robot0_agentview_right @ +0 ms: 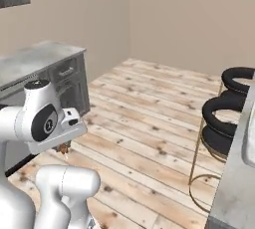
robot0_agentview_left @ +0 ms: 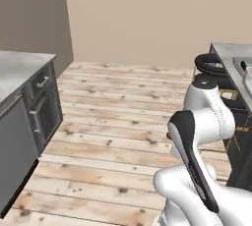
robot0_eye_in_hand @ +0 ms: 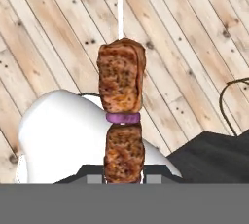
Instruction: Place the cold items (banana and cucumber) from the fridge in one tupperware on the dining counter. Place the warm items (hot dog and kebab skewer) in the stove area in another tupperware.
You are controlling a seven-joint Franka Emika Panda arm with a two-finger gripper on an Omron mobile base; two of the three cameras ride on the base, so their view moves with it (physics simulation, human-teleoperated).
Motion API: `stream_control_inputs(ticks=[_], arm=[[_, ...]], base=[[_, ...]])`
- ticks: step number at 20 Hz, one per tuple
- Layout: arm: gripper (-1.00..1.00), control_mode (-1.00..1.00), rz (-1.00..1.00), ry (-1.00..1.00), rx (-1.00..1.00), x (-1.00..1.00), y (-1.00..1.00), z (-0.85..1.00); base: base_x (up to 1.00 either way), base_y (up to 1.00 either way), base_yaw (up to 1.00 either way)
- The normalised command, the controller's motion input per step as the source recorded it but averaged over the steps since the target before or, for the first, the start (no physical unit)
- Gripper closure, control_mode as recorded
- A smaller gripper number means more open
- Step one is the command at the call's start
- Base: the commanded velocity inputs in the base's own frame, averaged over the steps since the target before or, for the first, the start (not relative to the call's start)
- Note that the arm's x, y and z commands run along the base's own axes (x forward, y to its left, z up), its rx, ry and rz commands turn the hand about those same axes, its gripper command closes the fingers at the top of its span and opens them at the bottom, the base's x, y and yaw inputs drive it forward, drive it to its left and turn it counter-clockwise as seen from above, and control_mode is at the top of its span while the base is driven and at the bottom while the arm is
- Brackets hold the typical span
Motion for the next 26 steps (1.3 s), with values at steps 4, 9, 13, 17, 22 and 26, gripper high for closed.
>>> stream_control_inputs(ticks=[4,9,13,17,22,26], arm=[[1.00,1.00,0.00,0.00,0.00,0.00,0.00,0.00],[1.00,1.00,0.00,0.00,0.00,0.00,0.00,0.00],[1.00,1.00,0.00,0.00,0.00,0.00,0.00,0.00],[1.00,1.00,0.00,0.00,0.00,0.00,0.00,0.00],[1.00,1.00,0.00,0.00,0.00,0.00,0.00,0.00],[1.00,1.00,0.00,0.00,0.00,0.00,0.00,0.00]], base=[[0.14,0.18,-0.87],[0.07,0.13,-0.88],[0.09,0.18,-0.86],[0.32,0.53,-0.73],[0.59,0.61,-0.70],[0.45,0.76,-0.63]])
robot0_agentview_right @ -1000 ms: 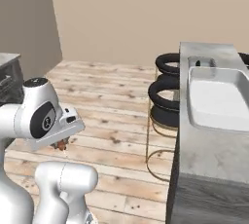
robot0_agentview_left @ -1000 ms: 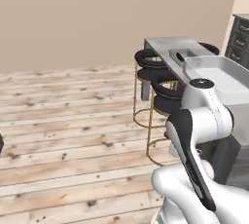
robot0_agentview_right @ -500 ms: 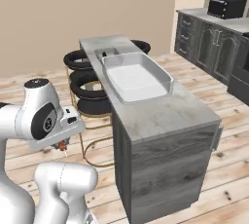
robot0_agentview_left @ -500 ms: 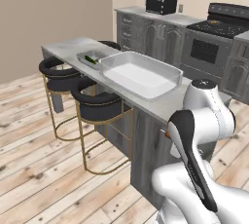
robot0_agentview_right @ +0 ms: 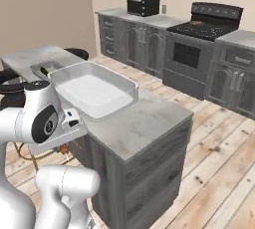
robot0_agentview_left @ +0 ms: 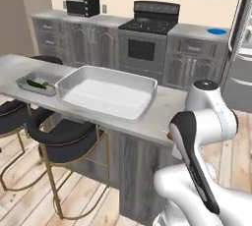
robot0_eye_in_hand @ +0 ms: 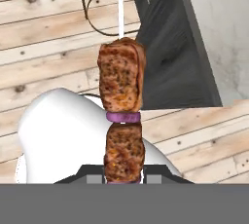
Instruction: Place the cold items (banana and cucumber) from the fridge in one tupperware on the dining counter. Place the warm items (hot dog and kebab skewer) in the stove area in another tupperware.
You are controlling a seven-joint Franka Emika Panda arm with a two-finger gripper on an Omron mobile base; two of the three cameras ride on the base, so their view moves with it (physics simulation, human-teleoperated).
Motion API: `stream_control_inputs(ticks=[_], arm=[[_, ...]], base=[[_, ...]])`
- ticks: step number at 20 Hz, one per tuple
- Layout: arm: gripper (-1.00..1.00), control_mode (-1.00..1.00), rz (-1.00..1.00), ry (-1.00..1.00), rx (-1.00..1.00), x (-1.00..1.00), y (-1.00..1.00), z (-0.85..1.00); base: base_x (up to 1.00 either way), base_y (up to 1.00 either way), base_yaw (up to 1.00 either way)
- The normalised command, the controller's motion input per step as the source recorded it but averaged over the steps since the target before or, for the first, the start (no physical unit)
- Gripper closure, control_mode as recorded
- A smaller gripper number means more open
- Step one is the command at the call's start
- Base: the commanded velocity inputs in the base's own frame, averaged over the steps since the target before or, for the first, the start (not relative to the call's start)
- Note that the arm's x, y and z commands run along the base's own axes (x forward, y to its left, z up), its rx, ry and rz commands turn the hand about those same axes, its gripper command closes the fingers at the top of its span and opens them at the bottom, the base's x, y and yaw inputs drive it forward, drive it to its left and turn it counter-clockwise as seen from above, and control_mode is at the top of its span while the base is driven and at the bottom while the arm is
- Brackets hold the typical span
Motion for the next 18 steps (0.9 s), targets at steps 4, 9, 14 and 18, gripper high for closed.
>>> stream_control_inputs(ticks=[4,9,14,18], arm=[[1.00,1.00,0.00,0.00,0.00,0.00,0.00,0.00],[1.00,1.00,0.00,0.00,0.00,0.00,0.00,0.00],[1.00,1.00,0.00,0.00,0.00,0.00,0.00,0.00],[1.00,1.00,0.00,0.00,0.00,0.00,0.00,0.00]], base=[[0.09,0.75,-0.64],[0.00,0.79,-0.61],[0.00,0.88,-0.50],[-0.16,0.29,-0.40]])
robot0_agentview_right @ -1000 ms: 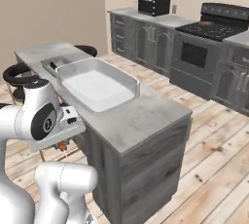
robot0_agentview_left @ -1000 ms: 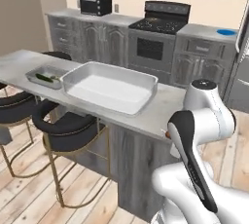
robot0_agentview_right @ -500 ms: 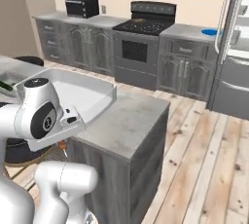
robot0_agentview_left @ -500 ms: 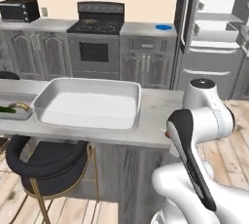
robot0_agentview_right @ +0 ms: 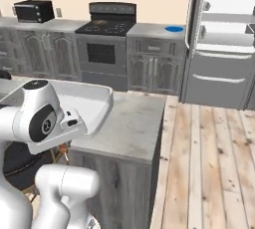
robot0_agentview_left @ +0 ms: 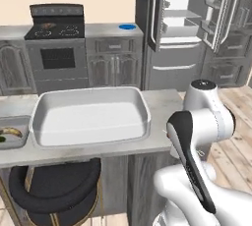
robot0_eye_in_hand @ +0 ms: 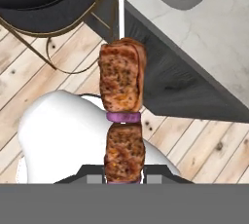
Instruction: Place the cold items (banana and cucumber) from the fridge in one tupperware on the dining counter. Place the warm items (hot dog and kebab skewer) in the stove area in another tupperware.
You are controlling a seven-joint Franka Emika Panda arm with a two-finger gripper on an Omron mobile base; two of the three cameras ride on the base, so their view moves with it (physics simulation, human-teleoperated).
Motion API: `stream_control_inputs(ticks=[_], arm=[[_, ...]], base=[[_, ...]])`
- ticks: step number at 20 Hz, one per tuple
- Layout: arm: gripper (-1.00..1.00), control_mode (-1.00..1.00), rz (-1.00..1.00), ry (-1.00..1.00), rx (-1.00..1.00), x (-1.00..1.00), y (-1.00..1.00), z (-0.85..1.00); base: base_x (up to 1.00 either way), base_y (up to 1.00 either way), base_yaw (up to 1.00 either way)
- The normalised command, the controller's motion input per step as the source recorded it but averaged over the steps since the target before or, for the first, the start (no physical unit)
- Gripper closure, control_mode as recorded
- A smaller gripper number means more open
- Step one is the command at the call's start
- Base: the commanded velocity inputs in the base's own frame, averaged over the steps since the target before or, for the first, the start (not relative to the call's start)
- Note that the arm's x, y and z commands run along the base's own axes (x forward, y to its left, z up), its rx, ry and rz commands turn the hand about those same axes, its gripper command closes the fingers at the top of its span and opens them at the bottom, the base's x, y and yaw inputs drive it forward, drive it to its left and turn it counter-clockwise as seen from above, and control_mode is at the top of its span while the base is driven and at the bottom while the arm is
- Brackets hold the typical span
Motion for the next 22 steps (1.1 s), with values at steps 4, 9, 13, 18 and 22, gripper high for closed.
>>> stream_control_inputs(ticks=[4,9,13,18,22], arm=[[1.00,1.00,0.00,0.00,0.00,0.00,0.00,0.00],[1.00,1.00,0.00,0.00,0.00,0.00,0.00,0.00],[1.00,-1.00,-0.01,-0.07,0.00,0.00,0.01,0.03],[1.00,-1.00,-0.01,-0.04,-0.13,0.22,0.46,0.45],[1.00,-1.00,0.00,0.00,-0.03,0.99,0.97,0.59]], base=[[-0.03,0.04,-0.33],[0.00,0.03,-0.26],[0.00,0.00,-0.03],[0.00,0.00,0.00],[0.00,0.00,0.00]])
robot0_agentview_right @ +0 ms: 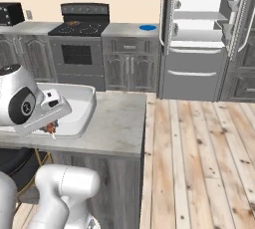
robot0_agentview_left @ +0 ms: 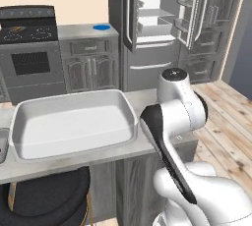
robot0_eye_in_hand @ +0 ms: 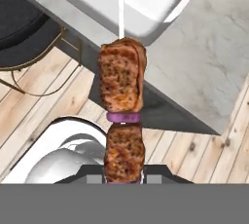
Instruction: Place the cold items (banana and cucumber) from the fridge in one tupperware on the dining counter. Place the warm items (hot dog and kebab skewer) in the stove area in another tupperware.
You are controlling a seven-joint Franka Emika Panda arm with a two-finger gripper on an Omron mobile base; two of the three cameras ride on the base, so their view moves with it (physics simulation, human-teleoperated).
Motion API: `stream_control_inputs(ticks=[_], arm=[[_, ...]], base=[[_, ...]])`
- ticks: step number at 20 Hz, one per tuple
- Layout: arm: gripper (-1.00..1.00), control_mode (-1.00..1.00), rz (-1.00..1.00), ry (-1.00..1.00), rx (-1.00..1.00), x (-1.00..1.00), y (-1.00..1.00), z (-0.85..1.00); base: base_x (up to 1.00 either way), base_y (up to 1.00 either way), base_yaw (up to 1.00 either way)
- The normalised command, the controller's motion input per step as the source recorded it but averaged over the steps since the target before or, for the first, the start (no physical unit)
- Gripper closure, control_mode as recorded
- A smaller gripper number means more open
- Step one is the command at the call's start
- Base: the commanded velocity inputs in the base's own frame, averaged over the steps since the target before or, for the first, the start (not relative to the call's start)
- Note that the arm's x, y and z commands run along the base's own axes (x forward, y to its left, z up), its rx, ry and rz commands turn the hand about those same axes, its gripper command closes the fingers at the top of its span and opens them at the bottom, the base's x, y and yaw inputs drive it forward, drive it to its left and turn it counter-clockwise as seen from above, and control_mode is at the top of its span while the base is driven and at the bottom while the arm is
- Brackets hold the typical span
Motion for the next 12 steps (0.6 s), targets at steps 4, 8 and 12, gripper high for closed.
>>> stream_control_inputs(ticks=[4,8,12], arm=[[1.00,-1.00,-0.11,0.00,0.01,1.00,0.99,0.45],[1.00,-1.00,-0.08,0.00,0.05,1.00,0.90,0.00],[1.00,-1.00,0.04,0.08,0.02,1.00,0.28,-0.21]], base=[[0.00,0.00,0.00],[0.00,0.00,0.00],[0.00,0.00,0.00]])
